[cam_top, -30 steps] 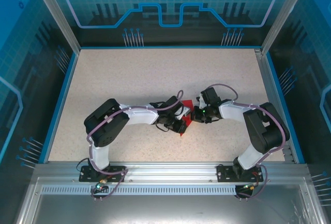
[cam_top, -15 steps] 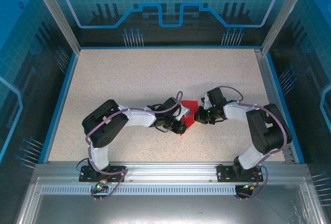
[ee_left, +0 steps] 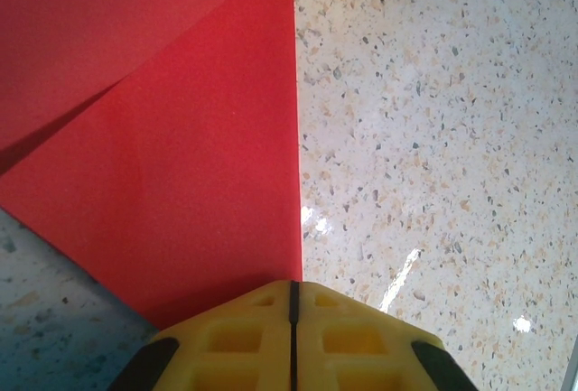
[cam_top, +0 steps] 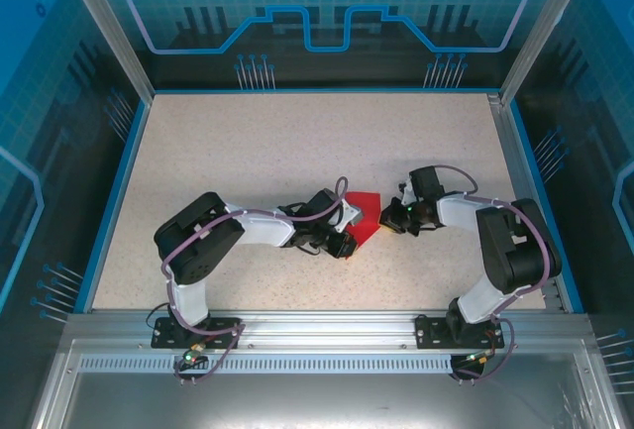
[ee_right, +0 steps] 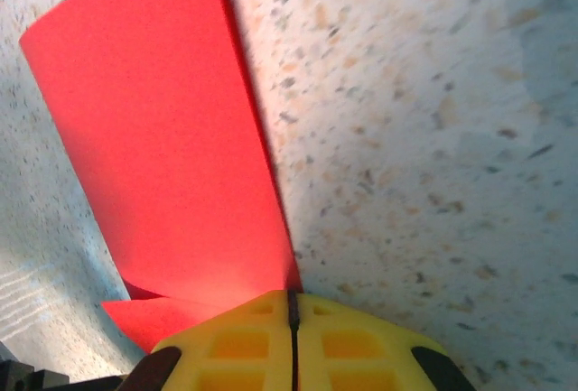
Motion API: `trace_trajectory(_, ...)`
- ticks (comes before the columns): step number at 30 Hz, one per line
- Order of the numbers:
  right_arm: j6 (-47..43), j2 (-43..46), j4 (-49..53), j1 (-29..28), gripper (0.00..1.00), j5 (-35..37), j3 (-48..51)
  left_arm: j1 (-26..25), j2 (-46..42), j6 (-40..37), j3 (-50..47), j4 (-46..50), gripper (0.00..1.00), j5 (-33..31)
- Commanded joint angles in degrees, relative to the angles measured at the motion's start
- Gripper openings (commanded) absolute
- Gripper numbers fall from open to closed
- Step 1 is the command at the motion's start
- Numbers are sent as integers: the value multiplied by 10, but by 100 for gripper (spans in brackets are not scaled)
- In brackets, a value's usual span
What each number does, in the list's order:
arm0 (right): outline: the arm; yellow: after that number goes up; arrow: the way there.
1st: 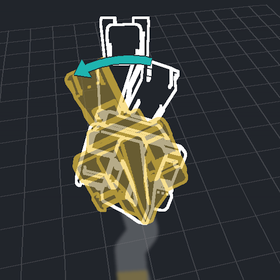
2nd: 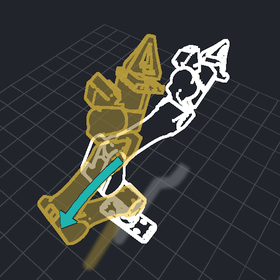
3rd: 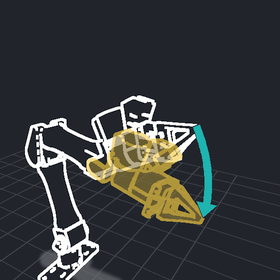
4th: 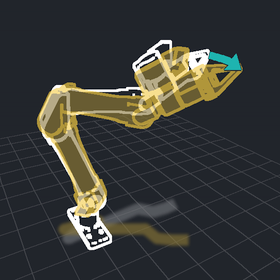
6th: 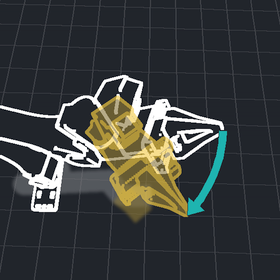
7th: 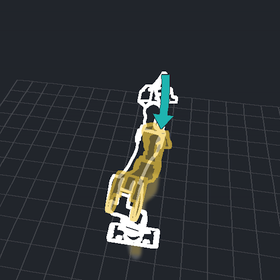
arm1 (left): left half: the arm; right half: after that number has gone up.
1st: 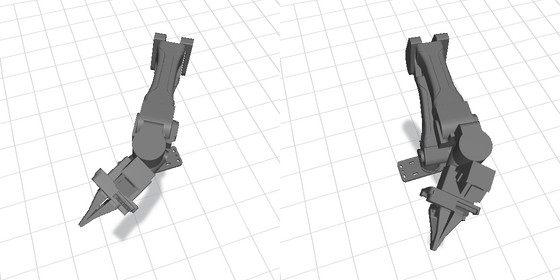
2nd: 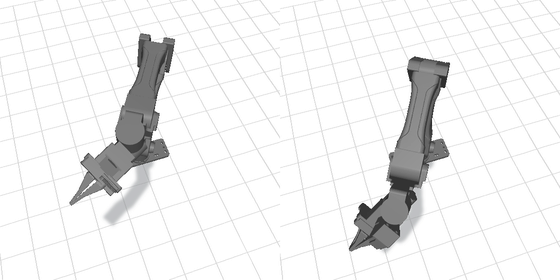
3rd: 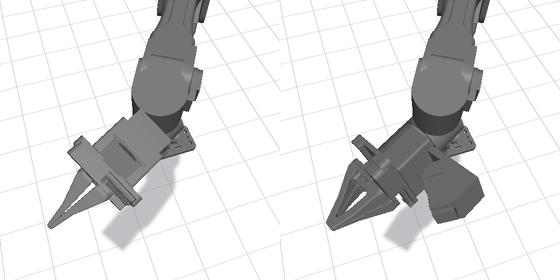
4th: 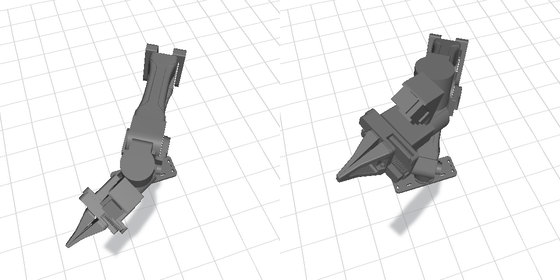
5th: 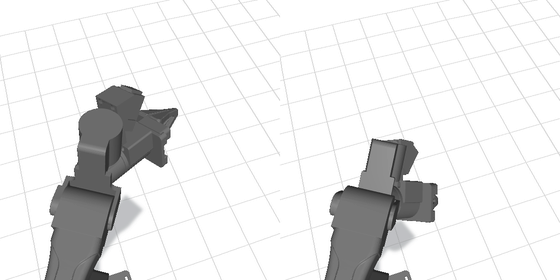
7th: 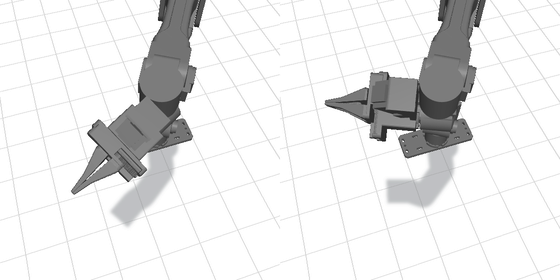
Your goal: Fold a paper plane with a square sheet of paper (pick it up from the middle)
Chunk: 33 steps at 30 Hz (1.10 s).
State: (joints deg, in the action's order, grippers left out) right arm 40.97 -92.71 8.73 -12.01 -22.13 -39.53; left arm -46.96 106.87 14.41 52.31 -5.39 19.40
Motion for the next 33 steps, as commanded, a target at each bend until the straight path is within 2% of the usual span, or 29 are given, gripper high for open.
trace_trajectory(1, 11, -22, -15, 23, 7, 64, -9, 2, 11, -10, -36, 119, 8, 9)
trace_trajectory(8, 7, 27, -2, 25, 9, 49, -3, 2, 4, 7, 0, 115, 9, 39)
trace_trajectory(13, -8, 91, 44, 28, 14, 60, 4, 2, -9, 20, 34, 115, 12, 60)
trace_trajectory(18, 10, 119, 33, 23, 20, 22, 33, 2, -22, 35, 71, 113, 14, 73)
trace_trajectory(23, 30, 131, 20, -3, 33, -12, 57, 7, -31, 7, 100, 156, 16, 28)
trace_trajectory(27, 55, 133, -12, -27, 36, -14, 82, 20, -13, -17, 115, 175, 14, -2)
trace_trajectory(33, 80, 109, -55, -50, 38, -20, 92, 31, 22, -45, 133, 190, 13, -7)
